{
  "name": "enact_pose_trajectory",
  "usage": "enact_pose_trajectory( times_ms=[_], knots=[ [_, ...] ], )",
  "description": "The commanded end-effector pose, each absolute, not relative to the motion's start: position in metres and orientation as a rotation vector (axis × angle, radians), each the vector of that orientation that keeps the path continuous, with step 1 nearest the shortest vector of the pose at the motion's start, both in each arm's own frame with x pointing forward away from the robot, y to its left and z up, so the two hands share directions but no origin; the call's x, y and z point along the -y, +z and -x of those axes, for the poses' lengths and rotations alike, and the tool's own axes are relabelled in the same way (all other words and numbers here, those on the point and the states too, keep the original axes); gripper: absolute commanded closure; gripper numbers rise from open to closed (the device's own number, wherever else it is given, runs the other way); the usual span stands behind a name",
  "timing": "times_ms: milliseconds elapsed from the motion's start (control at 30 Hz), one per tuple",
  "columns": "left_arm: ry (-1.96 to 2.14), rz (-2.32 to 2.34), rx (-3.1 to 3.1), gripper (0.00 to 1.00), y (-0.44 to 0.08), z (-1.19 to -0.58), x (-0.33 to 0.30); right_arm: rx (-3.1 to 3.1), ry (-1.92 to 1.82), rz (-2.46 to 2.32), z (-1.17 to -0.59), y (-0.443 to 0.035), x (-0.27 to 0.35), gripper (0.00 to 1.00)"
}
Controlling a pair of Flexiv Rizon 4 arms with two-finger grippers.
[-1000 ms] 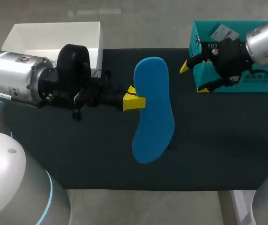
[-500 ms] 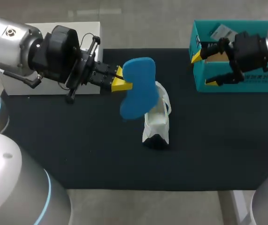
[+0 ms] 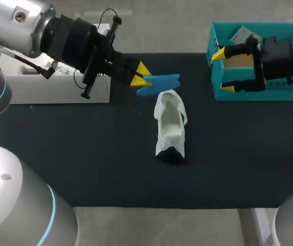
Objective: Take the shoe out of the shoebox, open the shoe tongue, remove and reinsert the insole, then place the shoe into the shoebox
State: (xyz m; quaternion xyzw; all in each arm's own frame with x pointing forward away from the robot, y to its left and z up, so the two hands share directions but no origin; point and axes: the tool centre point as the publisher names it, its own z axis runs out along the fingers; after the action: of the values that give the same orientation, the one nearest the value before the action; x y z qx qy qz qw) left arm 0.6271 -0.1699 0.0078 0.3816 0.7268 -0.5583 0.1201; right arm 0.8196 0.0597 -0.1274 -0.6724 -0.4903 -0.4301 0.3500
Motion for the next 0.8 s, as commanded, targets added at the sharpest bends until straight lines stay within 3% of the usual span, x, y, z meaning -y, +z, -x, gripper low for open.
enact_pose_trajectory(
  times_ms=[33, 267, 767, 800],
  knots=[
    [-1.478, -1.429, -1.642, 1.00, -0.022, -0.646, 0.167, 1.254, -1.152, 1.686, -0.814, -0.118, -0.059, 0.00],
    [-1.324, -1.516, -1.334, 1.00, -0.039, -0.672, 0.178, 1.253, -1.186, 1.603, -0.812, -0.101, -0.070, 0.00],
    [-1.080, -1.580, -1.300, 1.00, -0.062, -0.717, 0.209, 1.202, -1.283, 1.552, -0.813, -0.083, -0.090, 0.00],
    [-1.078, -1.583, -1.299, 1.00, -0.064, -0.720, 0.211, 1.202, -1.284, 1.546, -0.813, -0.083, -0.092, 0.04]
  ],
)
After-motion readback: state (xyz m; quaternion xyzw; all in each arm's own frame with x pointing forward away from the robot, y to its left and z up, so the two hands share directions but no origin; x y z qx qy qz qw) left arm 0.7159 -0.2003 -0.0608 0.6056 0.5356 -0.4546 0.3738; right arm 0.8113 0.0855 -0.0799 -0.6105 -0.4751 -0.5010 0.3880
